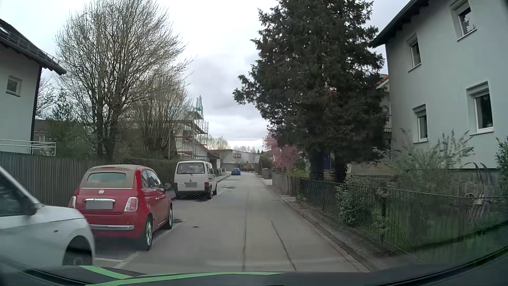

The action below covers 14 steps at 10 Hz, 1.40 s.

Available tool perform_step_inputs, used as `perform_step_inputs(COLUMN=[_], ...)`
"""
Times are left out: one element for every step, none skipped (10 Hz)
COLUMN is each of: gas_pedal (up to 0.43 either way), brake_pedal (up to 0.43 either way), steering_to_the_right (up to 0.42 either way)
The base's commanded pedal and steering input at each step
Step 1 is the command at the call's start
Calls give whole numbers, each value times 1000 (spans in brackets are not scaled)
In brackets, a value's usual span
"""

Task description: Follow the waypoints while adhering to traffic rules and regulations

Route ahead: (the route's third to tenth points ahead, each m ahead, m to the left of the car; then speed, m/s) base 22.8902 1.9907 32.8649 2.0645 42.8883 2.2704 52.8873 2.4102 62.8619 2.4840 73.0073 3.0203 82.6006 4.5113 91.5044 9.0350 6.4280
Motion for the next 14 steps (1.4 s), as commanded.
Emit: perform_step_inputs(gas_pedal=[177, 177, 177, 177, 189, 189, 189, 189, 189, 189, 189, 189, 189, 189], brake_pedal=[0, 0, 0, 0, 0, 0, 0, 0, 0, 0, 0, 0, 0, 0], steering_to_the_right=[-4, -2, -1, -1, -1, 0, -1, -1, -1, -1, -1, -1, -2, -3])
